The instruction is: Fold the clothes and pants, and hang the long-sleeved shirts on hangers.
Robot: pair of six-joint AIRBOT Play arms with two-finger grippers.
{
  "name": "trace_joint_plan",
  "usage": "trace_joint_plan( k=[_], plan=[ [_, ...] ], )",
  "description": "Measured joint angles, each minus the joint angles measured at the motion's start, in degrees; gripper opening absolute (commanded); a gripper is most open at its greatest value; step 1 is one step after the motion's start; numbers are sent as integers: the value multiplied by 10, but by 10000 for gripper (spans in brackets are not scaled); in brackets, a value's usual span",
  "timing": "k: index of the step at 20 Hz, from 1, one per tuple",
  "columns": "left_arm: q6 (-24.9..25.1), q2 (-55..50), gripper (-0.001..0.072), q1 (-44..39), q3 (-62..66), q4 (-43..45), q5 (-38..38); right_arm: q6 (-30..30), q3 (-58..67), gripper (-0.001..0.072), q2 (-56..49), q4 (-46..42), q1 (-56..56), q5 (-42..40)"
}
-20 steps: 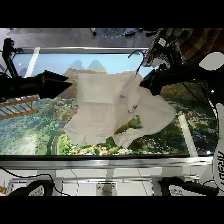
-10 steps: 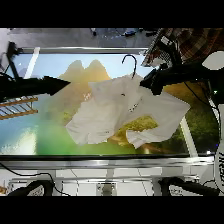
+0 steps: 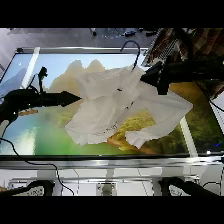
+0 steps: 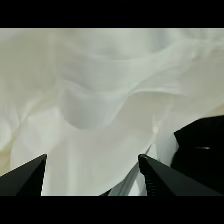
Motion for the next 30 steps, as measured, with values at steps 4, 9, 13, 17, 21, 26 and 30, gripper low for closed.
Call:
trace_joint_plan(
  k=[4,9,13,17,21,26,30],
  plan=[
    [93,-14,689,-9,-12,-24,5,0,0,20,10,21,0,2],
    [181,-18,662,-21,-15,-33,2,0,0,20,14,32,0,6],
    [219,-19,662,-23,-12,-36,12,0,0,20,14,33,0,18],
    [240,-14,663,-24,13,-37,25,0,0,20,14,33,0,26],
    [250,5,305,-25,33,-38,35,0,0,20,14,32,0,28],
    [254,3,36,-65,39,-37,38,0,0,20,14,30,0,31],
    [254,23,35,-89,55,-37,37,0,0,20,14,15,0,36]
  ],
)
